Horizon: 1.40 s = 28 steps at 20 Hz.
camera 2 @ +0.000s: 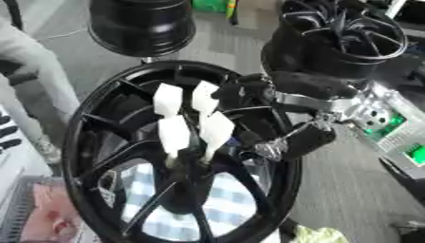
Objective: Pull the pin out of the wheel hub.
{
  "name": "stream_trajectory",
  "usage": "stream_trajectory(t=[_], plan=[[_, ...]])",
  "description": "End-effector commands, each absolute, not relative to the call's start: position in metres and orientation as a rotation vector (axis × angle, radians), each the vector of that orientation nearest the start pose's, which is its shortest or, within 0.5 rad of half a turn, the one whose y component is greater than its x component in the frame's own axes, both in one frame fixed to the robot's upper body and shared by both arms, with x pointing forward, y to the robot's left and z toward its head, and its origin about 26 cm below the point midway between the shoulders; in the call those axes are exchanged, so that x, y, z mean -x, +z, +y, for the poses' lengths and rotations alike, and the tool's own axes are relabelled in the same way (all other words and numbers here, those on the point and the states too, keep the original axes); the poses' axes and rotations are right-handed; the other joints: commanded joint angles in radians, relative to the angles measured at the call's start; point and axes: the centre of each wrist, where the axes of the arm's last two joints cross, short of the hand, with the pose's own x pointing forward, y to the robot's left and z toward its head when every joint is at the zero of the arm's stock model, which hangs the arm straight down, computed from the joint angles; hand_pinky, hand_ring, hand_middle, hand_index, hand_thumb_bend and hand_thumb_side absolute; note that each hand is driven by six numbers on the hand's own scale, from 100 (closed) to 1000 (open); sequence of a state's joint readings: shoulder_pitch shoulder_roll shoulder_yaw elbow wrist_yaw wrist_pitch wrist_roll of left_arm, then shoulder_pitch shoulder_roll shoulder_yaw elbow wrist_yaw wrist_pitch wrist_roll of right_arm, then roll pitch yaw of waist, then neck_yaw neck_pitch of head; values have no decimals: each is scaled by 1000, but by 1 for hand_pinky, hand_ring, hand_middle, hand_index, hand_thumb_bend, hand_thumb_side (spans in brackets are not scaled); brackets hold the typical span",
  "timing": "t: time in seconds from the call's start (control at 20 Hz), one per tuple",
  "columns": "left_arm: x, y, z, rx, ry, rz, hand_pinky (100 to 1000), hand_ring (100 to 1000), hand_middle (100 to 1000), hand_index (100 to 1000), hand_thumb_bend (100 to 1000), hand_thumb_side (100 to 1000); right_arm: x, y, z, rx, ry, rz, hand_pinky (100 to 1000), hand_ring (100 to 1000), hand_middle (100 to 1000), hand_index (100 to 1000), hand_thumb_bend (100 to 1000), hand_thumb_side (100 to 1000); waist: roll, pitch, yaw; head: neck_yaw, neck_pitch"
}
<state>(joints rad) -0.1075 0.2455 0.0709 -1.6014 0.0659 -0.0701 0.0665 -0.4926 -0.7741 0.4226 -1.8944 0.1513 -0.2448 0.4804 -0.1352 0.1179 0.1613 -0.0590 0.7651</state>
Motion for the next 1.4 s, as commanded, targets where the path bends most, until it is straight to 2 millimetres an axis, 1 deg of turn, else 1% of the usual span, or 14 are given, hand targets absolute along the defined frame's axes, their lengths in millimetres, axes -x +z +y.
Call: stream_trajectory(t=[0.05,0.1,0.15,0.2,0.25,0.3,0.35,0.4,0.45,0.7,0.9,1.4], plan=[[-307,54,311,-223,-87,-1817,744,798,785,863,100,844,-321,214,-238,119,1816,-1884,779,833,904,978,100,313,5,-7,1,-6,5],[-307,54,311,-223,-88,-1817,744,798,785,863,100,844,-322,213,-237,117,1817,-1884,779,833,904,978,100,313,4,-7,1,-5,5],[-307,54,311,-224,-88,-1817,744,798,785,863,100,844,-323,212,-236,115,1817,-1885,783,841,904,978,100,344,4,-6,2,-6,5],[-307,54,311,-224,-89,-1817,744,798,785,863,100,844,-324,212,-235,113,1818,-1886,783,841,904,978,100,344,4,-6,2,-6,5],[-307,54,311,-224,-89,-1818,744,798,785,863,100,844,-325,211,-234,111,1819,-1886,785,844,904,978,100,381,4,-5,2,-6,5],[-307,54,311,-224,-89,-1817,744,798,785,863,100,844,-326,211,-233,110,1821,-1886,785,844,904,978,100,381,4,-5,2,-7,5],[-307,54,311,-223,-89,-1818,744,799,785,863,100,844,-326,210,-232,109,1825,-1886,788,849,904,978,100,411,4,-5,2,-7,5],[-307,54,311,-223,-90,-1818,744,799,785,863,100,844,-327,210,-231,109,1829,-1885,788,849,904,978,100,411,4,-5,2,-8,5],[-307,54,311,-222,-91,-1818,744,799,785,863,100,844,-328,210,-230,109,1833,-1885,792,853,905,978,100,431,5,-5,2,-8,5],[-307,55,311,-221,-93,-1820,744,799,785,863,100,844,-331,210,-225,112,1846,-1892,802,865,905,977,100,435,6,-4,3,-12,5],[-307,55,311,-220,-94,-1821,744,800,786,862,100,843,-333,209,-223,116,1854,-1890,809,871,905,977,100,458,7,-4,4,-13,5],[-308,55,310,-218,-94,-1822,744,801,787,862,100,844,-336,204,-222,119,1873,-1859,822,874,896,969,100,500,7,-4,5,-11,5]])
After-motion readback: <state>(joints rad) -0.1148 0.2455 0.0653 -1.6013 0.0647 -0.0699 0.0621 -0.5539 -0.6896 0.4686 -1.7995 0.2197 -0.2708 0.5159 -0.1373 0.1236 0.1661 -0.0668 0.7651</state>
